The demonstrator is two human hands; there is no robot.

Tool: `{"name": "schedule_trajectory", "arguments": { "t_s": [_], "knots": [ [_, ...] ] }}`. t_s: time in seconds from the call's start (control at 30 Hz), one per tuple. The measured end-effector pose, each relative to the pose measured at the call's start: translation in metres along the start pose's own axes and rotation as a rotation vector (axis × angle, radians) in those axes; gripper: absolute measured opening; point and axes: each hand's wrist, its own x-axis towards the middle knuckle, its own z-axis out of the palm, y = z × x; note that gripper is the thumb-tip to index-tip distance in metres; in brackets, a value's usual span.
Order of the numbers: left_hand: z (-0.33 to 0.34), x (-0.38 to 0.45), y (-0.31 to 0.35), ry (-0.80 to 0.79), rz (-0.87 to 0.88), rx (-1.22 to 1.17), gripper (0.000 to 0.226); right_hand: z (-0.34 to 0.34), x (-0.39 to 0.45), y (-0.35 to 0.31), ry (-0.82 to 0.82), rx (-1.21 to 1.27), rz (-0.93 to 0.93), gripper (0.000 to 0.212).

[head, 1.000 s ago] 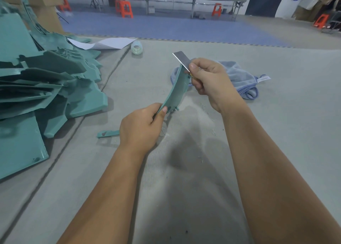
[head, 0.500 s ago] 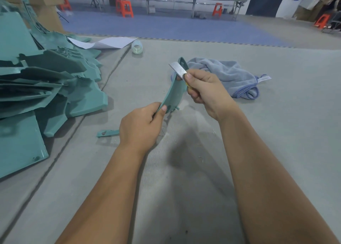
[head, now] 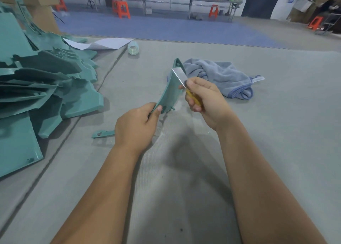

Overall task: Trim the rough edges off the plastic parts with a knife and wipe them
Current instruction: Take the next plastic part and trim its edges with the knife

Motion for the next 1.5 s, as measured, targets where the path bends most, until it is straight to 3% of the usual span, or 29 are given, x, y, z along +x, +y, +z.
{"name": "schedule_trajectory", "arguments": {
  "t_s": [0.2,0.37,0.5,0.8,1.03,1.17,1.5],
  "knots": [
    [0.001,0.0,0.0,0.013,0.004,0.016,0.033,0.004,0.003,-0.003,0.153,-0.067,0.081,0.06],
    [0.0,0.0,0.001,0.018,0.016,0.027,0.037,0.015,0.0,0.0,0.048,-0.158,-0.012,0.024],
    [0.0,0.0,0.002,0.016,-0.012,0.011,0.037,0.021,-0.001,0.004,-0.06,-0.125,-0.009,0.027],
    [-0.009,0.006,0.004,0.059,0.039,-0.256,0.034,0.021,0.002,-0.023,0.009,-0.176,-0.064,0.03],
    [0.001,0.004,0.003,-0.009,0.072,-0.146,0.041,0.02,0.001,-0.027,0.207,-0.304,0.018,0.022],
    [0.002,0.004,0.002,-0.007,0.079,-0.14,0.041,0.022,0.003,-0.025,0.269,-0.321,0.034,0.028],
    [0.001,0.002,0.002,-0.012,0.085,-0.135,0.041,0.004,0.022,-0.046,0.561,-0.646,-0.084,0.033]
  ]
}}
